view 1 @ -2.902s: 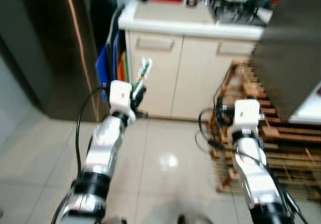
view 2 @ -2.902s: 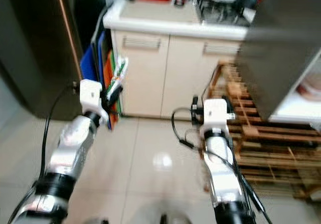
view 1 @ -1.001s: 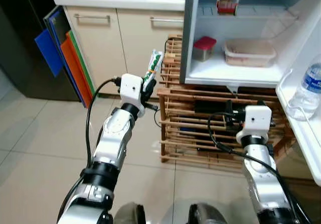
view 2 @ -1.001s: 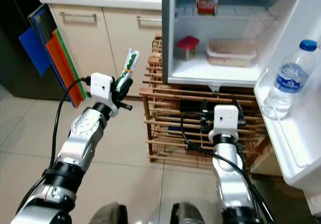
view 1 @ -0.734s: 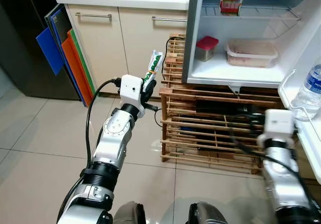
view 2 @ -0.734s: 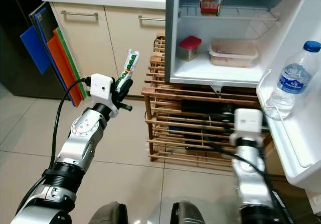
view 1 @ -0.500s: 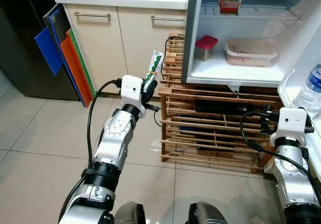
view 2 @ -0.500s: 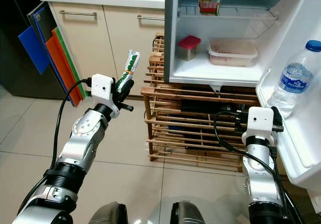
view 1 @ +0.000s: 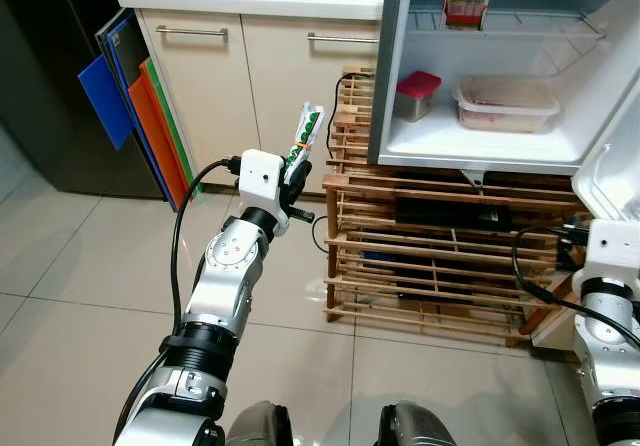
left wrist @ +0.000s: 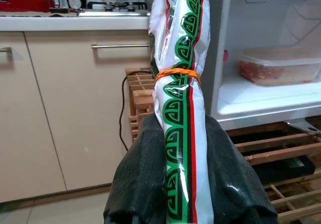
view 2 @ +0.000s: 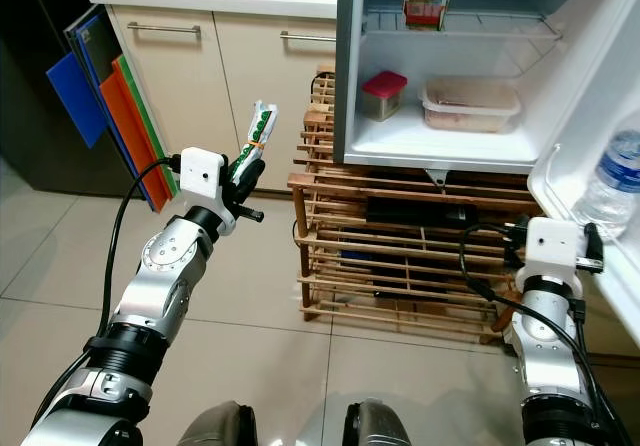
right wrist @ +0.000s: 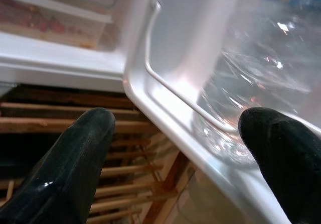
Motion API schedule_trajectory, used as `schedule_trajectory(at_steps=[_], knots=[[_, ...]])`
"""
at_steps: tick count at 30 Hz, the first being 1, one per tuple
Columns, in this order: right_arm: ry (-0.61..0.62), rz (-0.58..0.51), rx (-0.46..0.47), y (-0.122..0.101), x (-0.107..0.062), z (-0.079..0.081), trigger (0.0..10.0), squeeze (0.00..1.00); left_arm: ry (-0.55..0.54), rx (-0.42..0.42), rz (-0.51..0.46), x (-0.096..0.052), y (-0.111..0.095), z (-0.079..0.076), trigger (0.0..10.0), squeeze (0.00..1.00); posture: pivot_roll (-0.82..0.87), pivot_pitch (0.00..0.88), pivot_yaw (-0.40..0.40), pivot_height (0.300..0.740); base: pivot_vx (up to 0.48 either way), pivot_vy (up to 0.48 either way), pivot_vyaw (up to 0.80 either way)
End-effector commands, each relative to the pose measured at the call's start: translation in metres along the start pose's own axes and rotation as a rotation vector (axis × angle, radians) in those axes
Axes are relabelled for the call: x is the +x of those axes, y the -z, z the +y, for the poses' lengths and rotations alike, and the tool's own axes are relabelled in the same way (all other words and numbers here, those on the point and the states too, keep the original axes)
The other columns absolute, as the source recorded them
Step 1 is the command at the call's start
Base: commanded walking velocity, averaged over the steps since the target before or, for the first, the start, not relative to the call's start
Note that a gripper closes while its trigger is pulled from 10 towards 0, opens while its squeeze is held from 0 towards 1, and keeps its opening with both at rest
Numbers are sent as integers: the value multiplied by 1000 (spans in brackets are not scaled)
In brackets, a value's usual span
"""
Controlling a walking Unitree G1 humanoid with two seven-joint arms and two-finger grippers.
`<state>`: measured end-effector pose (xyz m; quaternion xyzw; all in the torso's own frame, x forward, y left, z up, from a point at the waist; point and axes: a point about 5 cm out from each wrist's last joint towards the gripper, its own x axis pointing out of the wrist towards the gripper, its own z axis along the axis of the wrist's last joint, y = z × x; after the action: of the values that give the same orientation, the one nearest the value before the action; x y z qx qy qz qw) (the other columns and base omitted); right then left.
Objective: Restocking fridge
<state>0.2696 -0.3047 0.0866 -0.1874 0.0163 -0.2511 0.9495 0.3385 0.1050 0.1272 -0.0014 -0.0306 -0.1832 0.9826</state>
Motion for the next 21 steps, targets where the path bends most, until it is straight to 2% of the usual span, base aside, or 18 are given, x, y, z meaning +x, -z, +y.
schedule_trajectory(at_steps=[1,3,5,8,14,21], knots=[[-17,-62,22,-15,3,6,10000,0,5,5,-8,1,-4,1,10000,0,-135,0,48,682,0,0,0],[-77,-108,67,-27,-4,23,10000,0,11,33,-7,2,-4,-1,10000,0,-135,0,46,682,0,0,0],[-171,-153,120,-41,-17,48,10000,0,19,36,-17,2,-5,-4,10000,0,-134,0,44,682,0,0,0],[-249,-176,158,-48,-33,70,10000,0,37,4,-35,3,-8,-9,10000,0,-134,0,44,682,85,-134,0],[-300,-163,199,-50,-48,86,10000,0,55,-12,-48,6,-11,-16,10000,0,-135,0,45,682,282,-383,0],[-330,-133,204,-49,-53,86,10000,0,91,17,-55,9,-13,-22,10000,0,-137,1,40,682,319,-356,0]])
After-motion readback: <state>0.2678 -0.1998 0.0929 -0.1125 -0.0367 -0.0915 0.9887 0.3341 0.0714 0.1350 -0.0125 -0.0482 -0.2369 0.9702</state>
